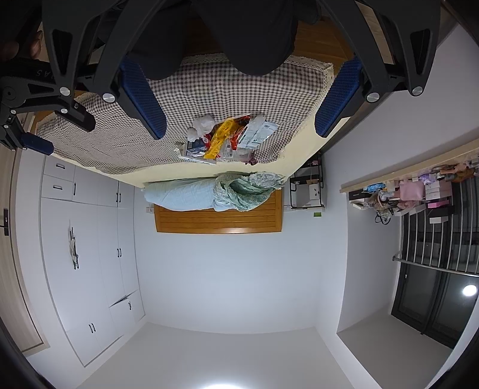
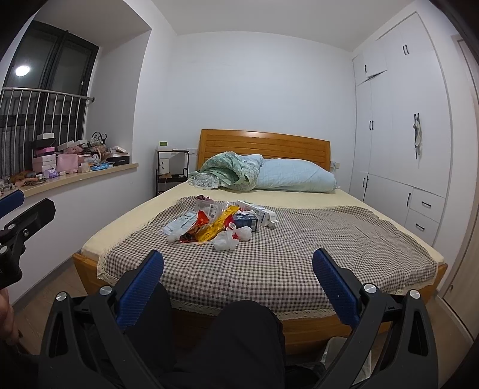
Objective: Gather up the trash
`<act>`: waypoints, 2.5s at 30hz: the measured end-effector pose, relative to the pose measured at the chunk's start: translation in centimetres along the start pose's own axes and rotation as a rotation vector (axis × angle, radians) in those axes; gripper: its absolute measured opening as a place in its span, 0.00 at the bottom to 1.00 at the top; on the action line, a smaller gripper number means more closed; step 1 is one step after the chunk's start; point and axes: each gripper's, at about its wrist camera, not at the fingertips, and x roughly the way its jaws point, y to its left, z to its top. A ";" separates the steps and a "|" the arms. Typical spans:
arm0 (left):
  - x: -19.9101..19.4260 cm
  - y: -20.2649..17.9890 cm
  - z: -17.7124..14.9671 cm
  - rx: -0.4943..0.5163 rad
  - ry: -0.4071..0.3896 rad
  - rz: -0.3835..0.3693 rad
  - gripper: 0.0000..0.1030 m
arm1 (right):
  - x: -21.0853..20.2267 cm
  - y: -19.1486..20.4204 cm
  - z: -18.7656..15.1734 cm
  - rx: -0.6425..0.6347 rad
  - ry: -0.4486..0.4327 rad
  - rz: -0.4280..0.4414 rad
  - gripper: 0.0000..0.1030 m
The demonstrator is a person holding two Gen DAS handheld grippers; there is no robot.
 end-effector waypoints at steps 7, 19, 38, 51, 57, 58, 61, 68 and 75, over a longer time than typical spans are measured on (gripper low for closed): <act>0.0 0.1 0.0 0.000 0.003 0.008 0.93 | 0.0 0.1 -0.2 0.004 0.004 -0.001 0.93; 0.8 0.6 -0.1 -0.019 0.028 0.022 0.94 | 0.1 -0.5 -0.5 0.023 0.018 -0.021 0.93; 8.3 1.6 -2.6 -0.014 0.162 0.071 0.94 | 5.1 -3.5 -2.1 0.074 0.109 -0.041 0.93; 18.5 3.9 -3.0 -0.027 0.228 0.112 0.93 | 15.6 -3.9 -2.0 0.076 0.228 -0.007 0.93; 23.8 5.7 -3.8 -0.046 0.300 0.098 0.94 | 22.0 -4.3 -2.1 0.118 0.260 0.035 0.93; 24.8 5.9 -3.9 -0.046 0.310 0.096 0.93 | 23.3 -4.2 -2.2 0.116 0.296 0.067 0.93; 27.4 6.3 -4.4 -0.039 0.349 0.103 0.93 | 26.8 -3.3 -2.5 0.065 0.423 0.074 0.93; 34.4 7.3 -6.5 -0.042 0.449 0.044 0.91 | 31.2 -1.4 -2.1 0.055 0.464 0.163 0.93; 45.0 7.7 -8.0 -0.070 0.535 -0.042 0.74 | 35.7 0.6 -1.8 0.015 0.508 0.211 0.72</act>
